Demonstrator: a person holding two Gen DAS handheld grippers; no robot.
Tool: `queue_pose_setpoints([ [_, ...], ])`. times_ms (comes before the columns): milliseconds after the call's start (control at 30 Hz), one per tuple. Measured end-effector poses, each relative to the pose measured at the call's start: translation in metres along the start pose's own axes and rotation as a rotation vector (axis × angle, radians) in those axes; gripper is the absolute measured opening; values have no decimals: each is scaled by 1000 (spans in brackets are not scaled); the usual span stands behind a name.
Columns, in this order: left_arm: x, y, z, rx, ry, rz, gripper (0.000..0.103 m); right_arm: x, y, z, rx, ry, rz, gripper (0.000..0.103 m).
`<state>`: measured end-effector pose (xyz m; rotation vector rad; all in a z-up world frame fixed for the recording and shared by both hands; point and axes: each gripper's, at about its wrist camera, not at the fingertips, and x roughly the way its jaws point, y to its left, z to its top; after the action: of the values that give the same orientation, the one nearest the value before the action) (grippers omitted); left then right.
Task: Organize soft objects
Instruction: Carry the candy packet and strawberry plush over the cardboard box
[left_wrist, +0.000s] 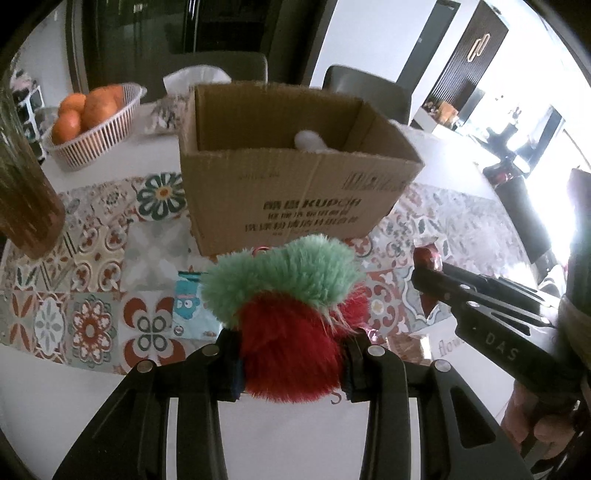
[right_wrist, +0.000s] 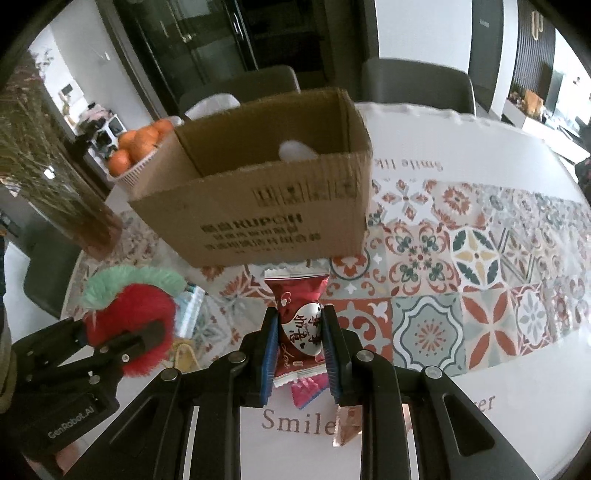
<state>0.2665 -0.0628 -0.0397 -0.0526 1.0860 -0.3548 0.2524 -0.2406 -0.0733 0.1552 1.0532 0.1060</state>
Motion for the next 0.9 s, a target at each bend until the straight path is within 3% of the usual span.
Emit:
queue_pose_setpoints([
  [433, -51, -12, 3, 40, -119, -26, 37, -53, 17, 4, -45, -118, 39, 24],
  [900, -88, -18, 14, 71, -241, -9, 37, -82, 32, 17, -71, -214, 65, 24],
])
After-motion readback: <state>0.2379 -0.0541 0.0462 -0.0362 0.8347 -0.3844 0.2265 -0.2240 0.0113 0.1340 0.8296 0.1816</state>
